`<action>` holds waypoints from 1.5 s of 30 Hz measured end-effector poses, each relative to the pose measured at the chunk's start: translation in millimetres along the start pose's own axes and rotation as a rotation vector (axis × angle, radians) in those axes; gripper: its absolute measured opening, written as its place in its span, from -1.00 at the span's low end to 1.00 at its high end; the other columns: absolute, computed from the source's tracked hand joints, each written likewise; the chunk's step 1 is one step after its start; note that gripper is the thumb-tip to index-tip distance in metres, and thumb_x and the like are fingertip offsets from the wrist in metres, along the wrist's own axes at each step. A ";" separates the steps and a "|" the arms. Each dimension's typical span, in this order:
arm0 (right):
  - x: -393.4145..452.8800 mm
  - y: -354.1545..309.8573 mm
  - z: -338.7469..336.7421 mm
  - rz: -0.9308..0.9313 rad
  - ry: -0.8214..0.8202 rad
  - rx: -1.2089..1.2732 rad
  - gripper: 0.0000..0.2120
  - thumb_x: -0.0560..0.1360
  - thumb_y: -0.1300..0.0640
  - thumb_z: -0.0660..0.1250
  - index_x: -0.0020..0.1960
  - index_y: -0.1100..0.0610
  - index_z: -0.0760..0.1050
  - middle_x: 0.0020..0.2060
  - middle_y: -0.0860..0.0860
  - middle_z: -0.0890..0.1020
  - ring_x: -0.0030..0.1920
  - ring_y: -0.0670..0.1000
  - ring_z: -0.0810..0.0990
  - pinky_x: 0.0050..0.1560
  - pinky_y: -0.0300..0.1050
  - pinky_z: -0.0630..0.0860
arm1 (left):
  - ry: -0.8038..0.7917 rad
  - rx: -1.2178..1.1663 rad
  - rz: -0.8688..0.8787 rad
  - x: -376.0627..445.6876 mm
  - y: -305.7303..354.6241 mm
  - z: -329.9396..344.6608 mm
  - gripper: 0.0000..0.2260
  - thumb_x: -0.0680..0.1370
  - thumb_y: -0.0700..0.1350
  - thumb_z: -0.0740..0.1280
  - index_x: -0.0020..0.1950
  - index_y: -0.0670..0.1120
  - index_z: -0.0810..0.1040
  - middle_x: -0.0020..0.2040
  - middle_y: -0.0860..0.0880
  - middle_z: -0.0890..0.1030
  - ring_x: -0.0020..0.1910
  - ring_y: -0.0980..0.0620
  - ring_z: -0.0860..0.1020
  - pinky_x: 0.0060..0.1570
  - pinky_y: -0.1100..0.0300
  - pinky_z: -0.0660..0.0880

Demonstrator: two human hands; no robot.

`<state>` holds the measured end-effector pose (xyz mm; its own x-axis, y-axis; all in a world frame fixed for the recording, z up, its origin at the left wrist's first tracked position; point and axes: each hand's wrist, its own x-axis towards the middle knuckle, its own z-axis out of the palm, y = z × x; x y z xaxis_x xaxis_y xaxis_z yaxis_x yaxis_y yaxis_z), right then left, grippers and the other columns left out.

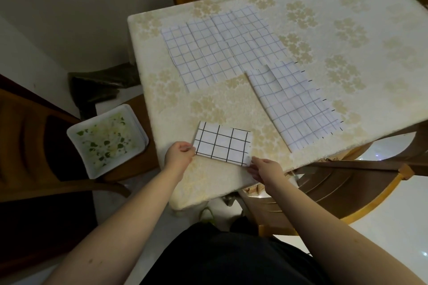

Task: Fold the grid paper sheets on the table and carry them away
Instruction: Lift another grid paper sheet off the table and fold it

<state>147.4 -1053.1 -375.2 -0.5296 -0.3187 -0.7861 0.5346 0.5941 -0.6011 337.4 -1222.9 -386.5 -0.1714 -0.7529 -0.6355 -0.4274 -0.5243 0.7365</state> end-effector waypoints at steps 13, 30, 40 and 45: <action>4.5 -4.0 6.3 0.121 -0.044 0.110 -0.80 0.50 0.14 0.45 0.02 0.23 0.53 -0.23 0.11 0.60 -0.33 0.01 0.59 -0.27 -0.11 0.58 | -0.261 0.007 -0.083 11.1 8.8 -4.7 -0.48 0.50 -0.38 0.33 0.39 0.00 0.37 0.15 -0.09 0.55 0.05 -0.03 0.54 0.08 0.07 0.53; -14.0 -19.0 4.6 -0.002 -0.387 0.205 -0.79 0.53 0.34 0.32 -0.25 0.16 0.46 -0.40 0.03 0.44 -0.38 -0.06 0.45 -0.06 -0.11 0.54 | -0.276 -0.009 0.144 -4.3 49.4 -18.7 -0.90 0.62 -0.24 0.27 0.06 -0.09 0.56 0.05 -0.07 0.66 0.09 -0.07 0.62 -0.03 0.20 0.57; -40.6 -31.2 4.3 -0.175 -0.509 0.307 -0.35 0.42 0.38 0.38 0.45 0.07 0.33 0.20 0.30 0.58 0.22 0.25 0.57 0.28 0.13 0.51 | -0.698 0.116 0.253 -36.7 61.2 -62.5 -0.29 0.42 -0.34 0.47 0.44 0.14 0.30 0.34 0.03 0.53 0.31 0.05 0.51 0.25 0.03 0.49; -69.9 -32.3 8.8 -0.278 -0.463 0.091 -0.61 0.49 0.45 0.26 0.24 0.14 0.52 0.17 0.13 0.66 0.17 0.16 0.62 0.13 0.02 0.59 | -0.574 0.016 0.171 -48.1 58.9 -53.1 -0.53 0.56 -0.20 0.35 0.42 0.10 0.34 0.25 0.01 0.58 0.22 0.00 0.57 0.19 -0.04 0.54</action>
<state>173.0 -1056.5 -302.1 -0.3248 -0.7587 -0.5647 0.4814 0.3814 -0.7892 367.6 -1238.8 -300.2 -0.6894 -0.4881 -0.5352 -0.3641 -0.4052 0.8386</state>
